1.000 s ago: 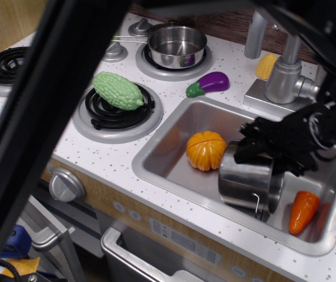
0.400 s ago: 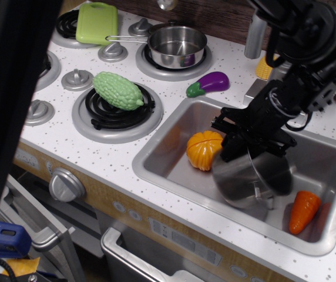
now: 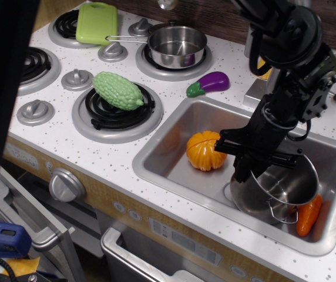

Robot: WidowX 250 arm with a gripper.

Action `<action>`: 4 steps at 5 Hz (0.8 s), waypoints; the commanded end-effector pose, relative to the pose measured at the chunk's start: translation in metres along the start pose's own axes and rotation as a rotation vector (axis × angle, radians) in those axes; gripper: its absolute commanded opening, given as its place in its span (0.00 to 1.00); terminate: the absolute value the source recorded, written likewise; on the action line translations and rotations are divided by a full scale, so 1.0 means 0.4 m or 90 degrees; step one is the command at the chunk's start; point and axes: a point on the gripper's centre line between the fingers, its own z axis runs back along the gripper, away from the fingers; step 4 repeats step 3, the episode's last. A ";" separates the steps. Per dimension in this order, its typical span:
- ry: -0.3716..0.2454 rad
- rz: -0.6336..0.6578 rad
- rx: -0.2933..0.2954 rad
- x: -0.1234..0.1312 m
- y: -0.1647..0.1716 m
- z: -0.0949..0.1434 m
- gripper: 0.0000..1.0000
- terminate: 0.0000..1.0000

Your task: Flip pot upright in sink

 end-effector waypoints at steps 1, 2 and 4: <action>-0.068 -0.022 -0.035 0.025 -0.013 0.056 1.00 0.00; -0.068 -0.022 -0.035 0.025 -0.013 0.056 1.00 0.00; -0.068 -0.022 -0.035 0.025 -0.013 0.056 1.00 1.00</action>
